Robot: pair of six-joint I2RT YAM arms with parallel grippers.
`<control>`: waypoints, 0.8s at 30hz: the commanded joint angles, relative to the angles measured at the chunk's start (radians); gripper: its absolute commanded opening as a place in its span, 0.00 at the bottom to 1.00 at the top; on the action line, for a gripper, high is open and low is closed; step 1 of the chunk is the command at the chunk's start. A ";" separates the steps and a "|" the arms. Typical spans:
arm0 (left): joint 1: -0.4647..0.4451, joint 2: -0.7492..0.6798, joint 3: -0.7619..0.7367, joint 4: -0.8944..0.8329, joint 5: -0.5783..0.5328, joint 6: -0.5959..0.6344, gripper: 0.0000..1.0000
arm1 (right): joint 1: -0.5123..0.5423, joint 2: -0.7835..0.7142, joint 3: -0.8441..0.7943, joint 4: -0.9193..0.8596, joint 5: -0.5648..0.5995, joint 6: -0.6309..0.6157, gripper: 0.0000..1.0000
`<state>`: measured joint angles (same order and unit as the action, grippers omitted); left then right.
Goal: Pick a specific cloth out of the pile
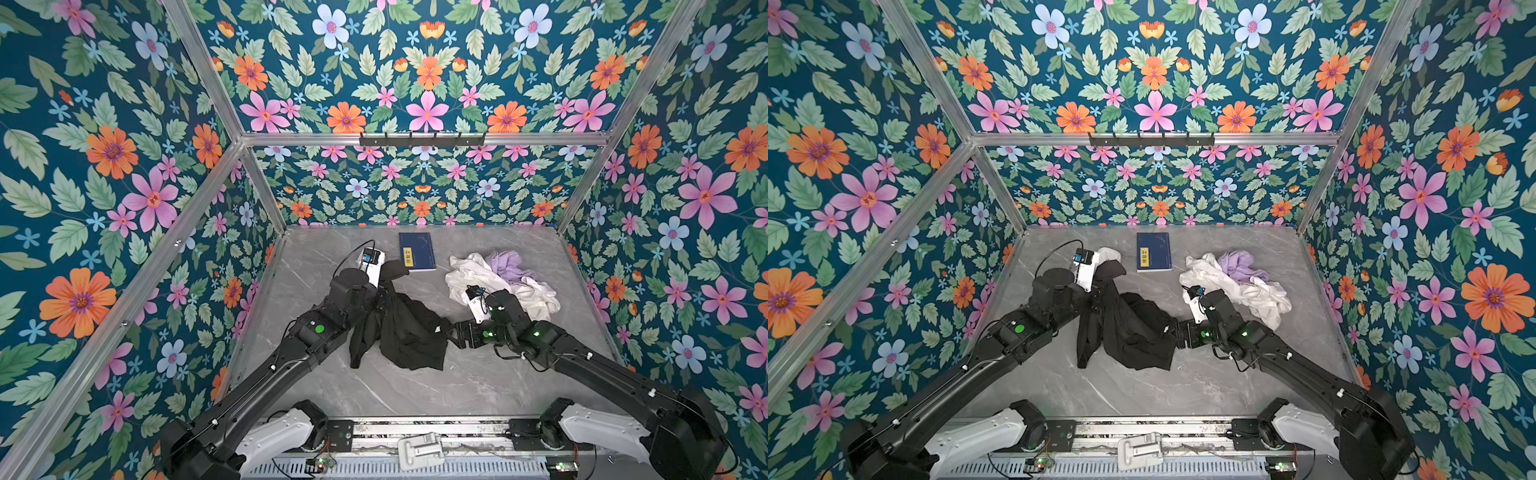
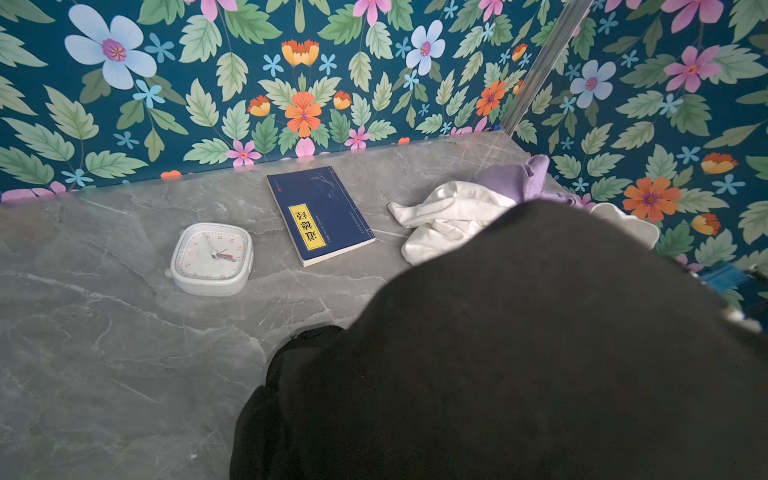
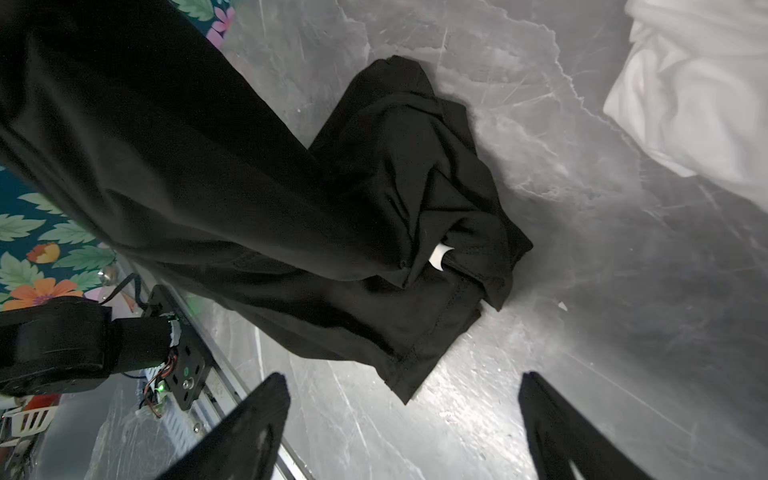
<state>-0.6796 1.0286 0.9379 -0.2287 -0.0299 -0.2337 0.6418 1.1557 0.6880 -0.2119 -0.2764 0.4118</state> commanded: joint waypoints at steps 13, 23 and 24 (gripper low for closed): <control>0.006 0.023 -0.042 0.076 0.045 -0.043 0.00 | 0.026 0.435 0.134 0.265 -0.018 0.030 0.99; 0.009 0.050 -0.063 0.100 0.079 -0.069 0.00 | 0.086 0.668 0.273 0.227 0.064 0.025 0.83; 0.011 0.049 -0.065 0.098 0.081 -0.072 0.00 | 0.087 0.684 0.285 0.227 0.058 0.034 0.76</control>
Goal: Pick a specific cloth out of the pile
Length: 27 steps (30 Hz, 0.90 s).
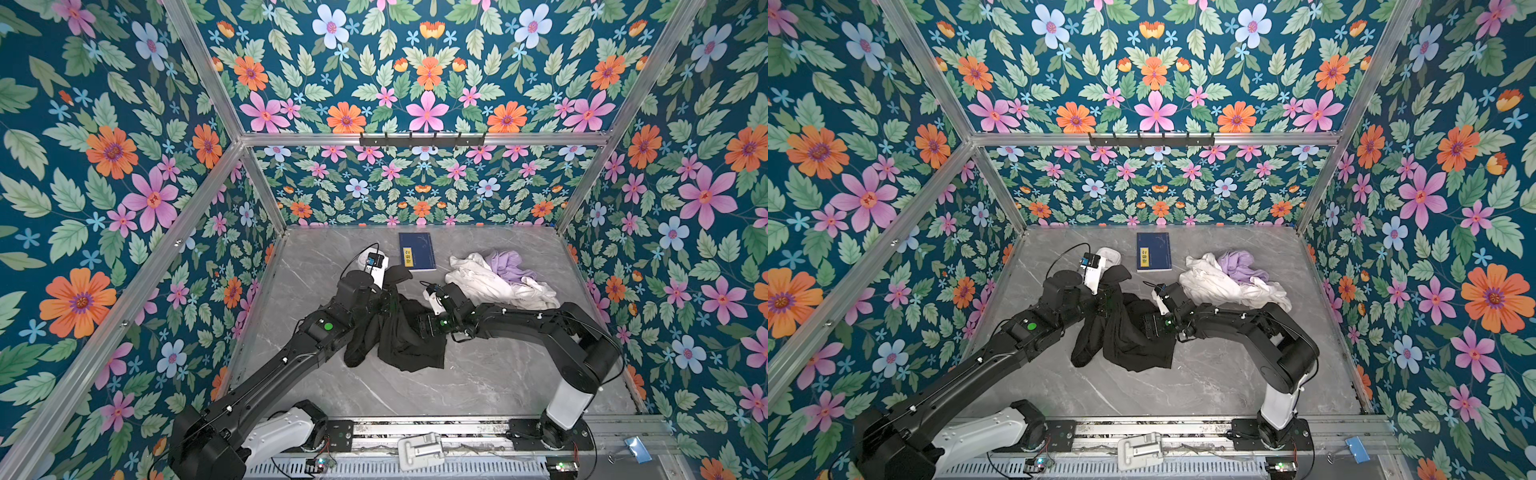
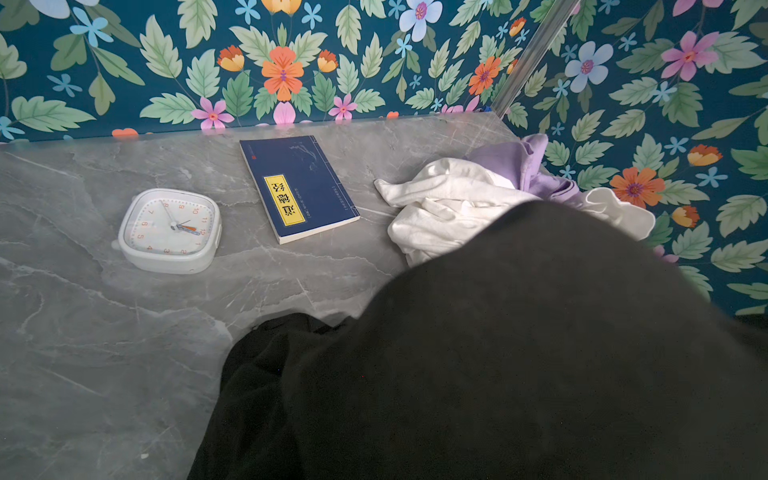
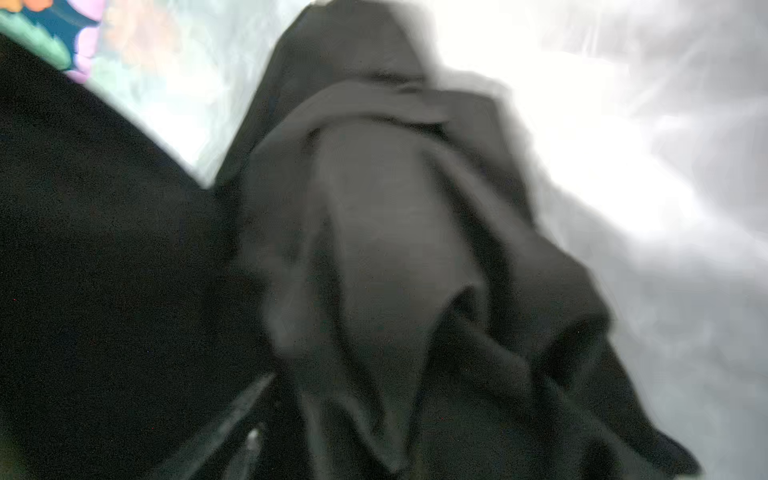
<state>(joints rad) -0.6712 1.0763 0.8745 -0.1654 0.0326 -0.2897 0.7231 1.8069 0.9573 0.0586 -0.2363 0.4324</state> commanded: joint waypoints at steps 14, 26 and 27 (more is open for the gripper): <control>0.009 -0.035 -0.029 0.031 0.018 -0.051 0.00 | 0.004 -0.130 -0.038 0.050 -0.084 0.073 0.00; 0.013 -0.031 -0.181 0.113 0.050 -0.157 0.00 | 0.004 -0.375 -0.140 0.012 -0.098 0.100 0.00; 0.015 -0.026 -0.197 0.111 0.058 -0.160 0.00 | 0.004 -0.379 -0.140 0.008 -0.095 0.100 0.00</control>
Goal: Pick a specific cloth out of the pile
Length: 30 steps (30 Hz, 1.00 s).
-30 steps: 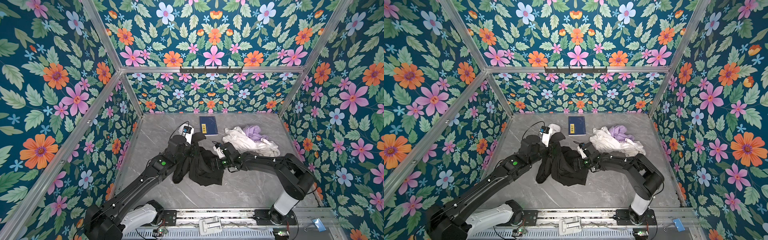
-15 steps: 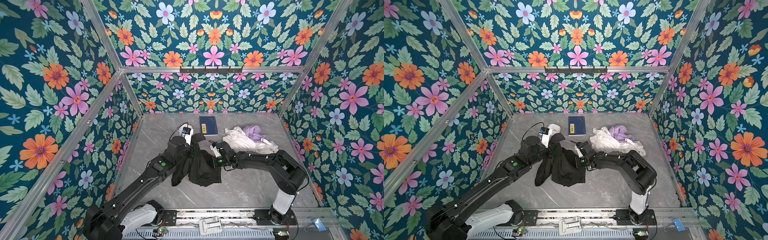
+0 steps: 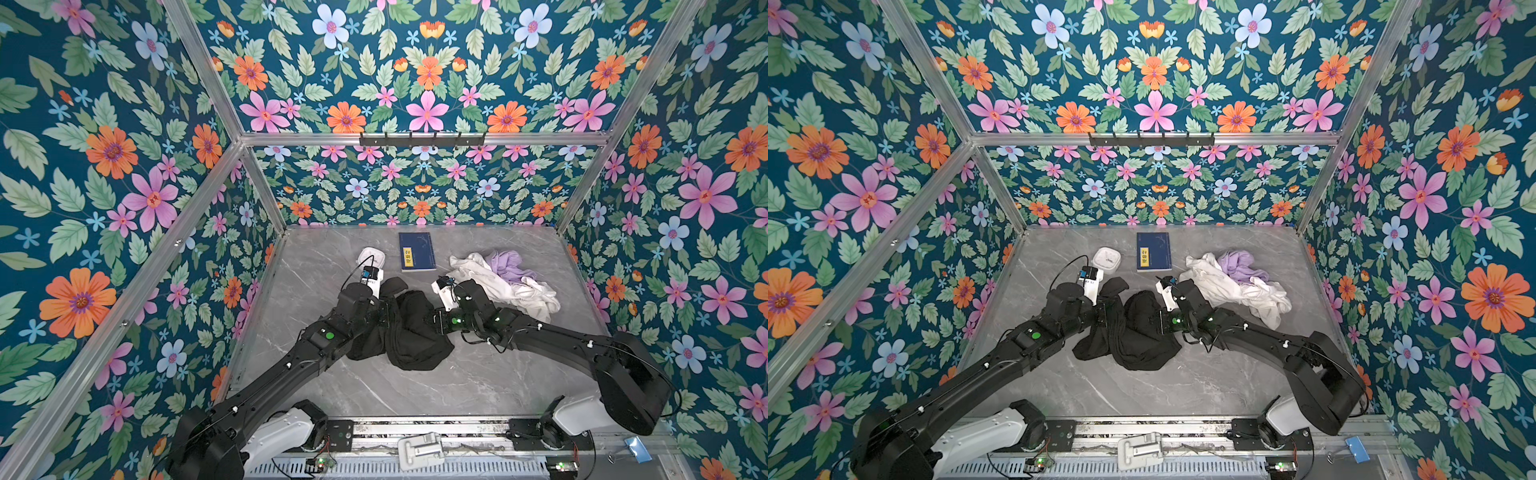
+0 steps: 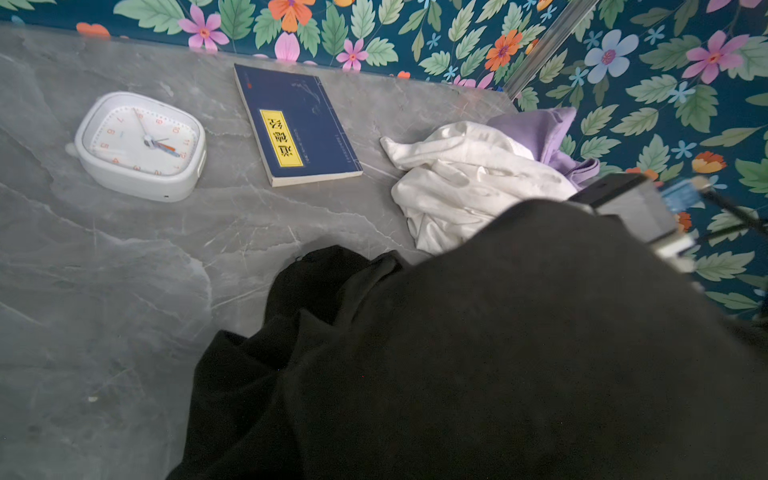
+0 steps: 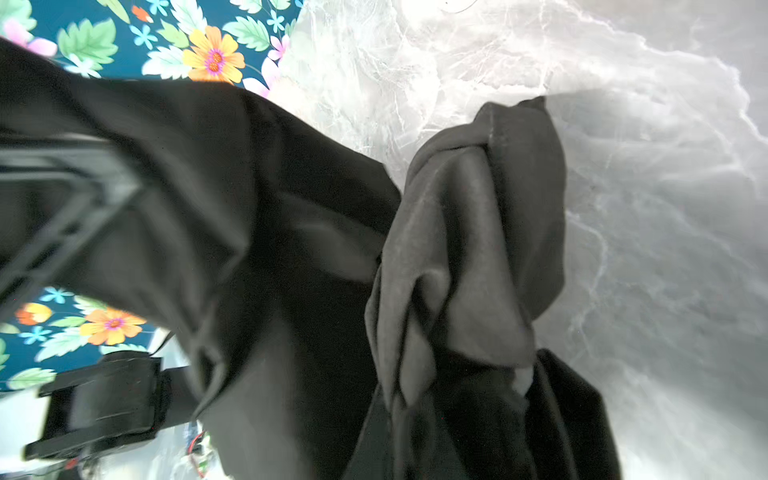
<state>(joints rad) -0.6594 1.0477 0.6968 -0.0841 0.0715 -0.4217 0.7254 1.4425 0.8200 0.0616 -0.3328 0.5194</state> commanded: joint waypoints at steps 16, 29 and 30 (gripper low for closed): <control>0.006 0.120 -0.144 0.149 0.136 -0.109 0.00 | 0.009 -0.058 0.033 -0.044 0.037 -0.011 0.00; -0.015 0.250 -0.117 0.192 0.239 -0.084 0.04 | 0.009 -0.107 0.074 -0.119 0.091 -0.061 0.00; -0.017 0.259 -0.116 0.198 0.245 -0.084 0.07 | 0.009 -0.106 0.078 -0.119 0.087 -0.062 0.00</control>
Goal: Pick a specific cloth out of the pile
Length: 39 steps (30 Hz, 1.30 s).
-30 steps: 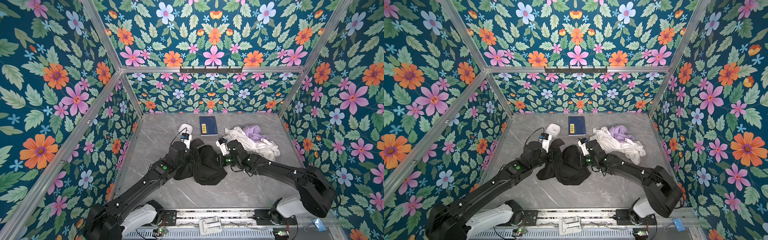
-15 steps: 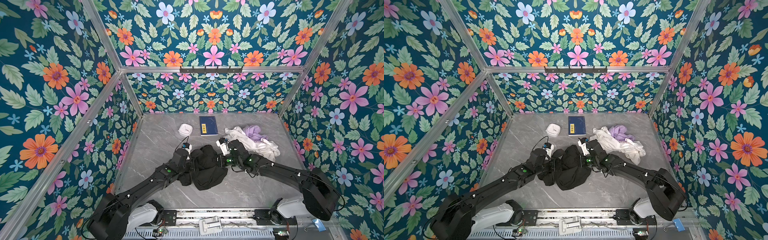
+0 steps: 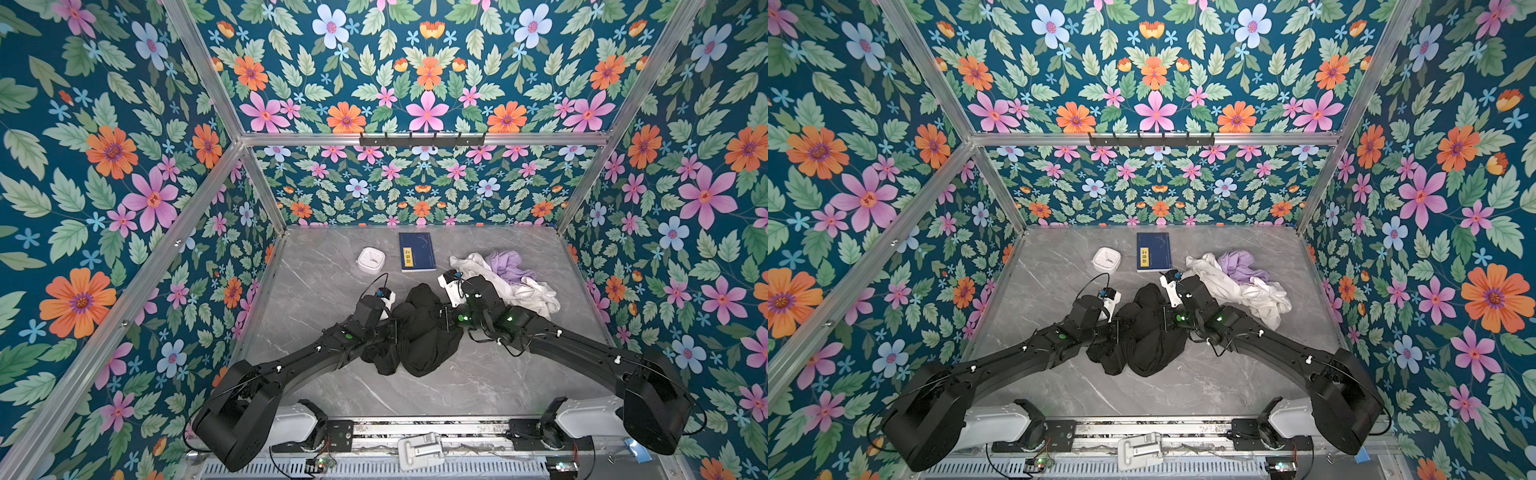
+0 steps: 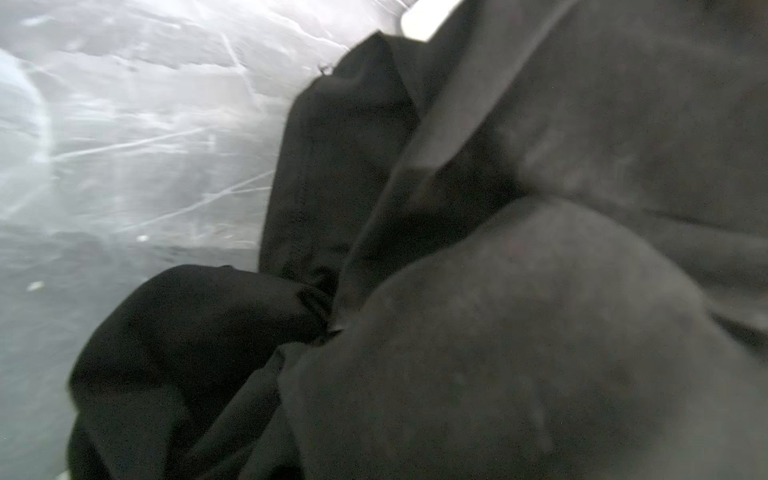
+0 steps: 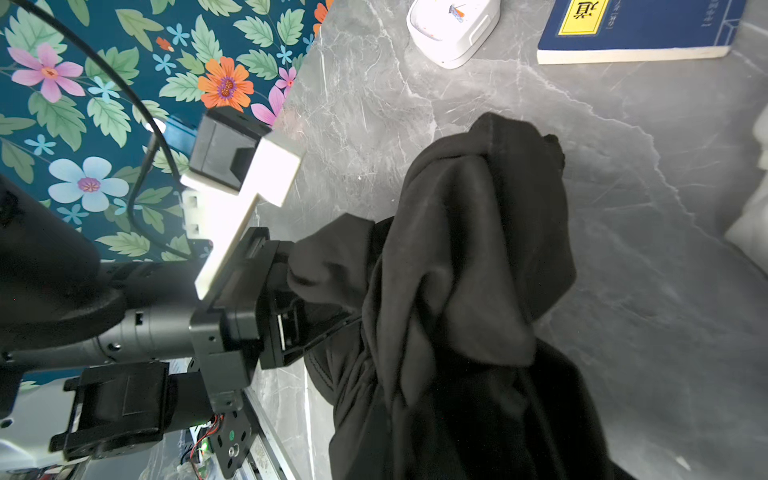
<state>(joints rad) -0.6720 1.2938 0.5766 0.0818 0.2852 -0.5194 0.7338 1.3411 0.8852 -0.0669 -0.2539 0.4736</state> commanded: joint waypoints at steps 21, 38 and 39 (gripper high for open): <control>-0.023 -0.139 0.056 -0.216 -0.132 0.066 0.92 | -0.002 0.115 0.049 0.072 -0.054 -0.058 0.00; -0.023 -0.247 0.137 -0.239 -0.085 0.058 1.00 | -0.007 0.156 0.021 0.088 -0.097 -0.056 0.00; -0.023 -0.247 0.133 -0.233 -0.085 0.055 1.00 | -0.004 0.172 0.022 0.098 -0.112 -0.045 0.00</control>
<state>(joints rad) -0.6956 1.0519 0.7078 -0.1730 0.1814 -0.4644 0.7254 1.4921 0.9081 -0.0082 -0.3176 0.4091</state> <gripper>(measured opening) 0.996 0.073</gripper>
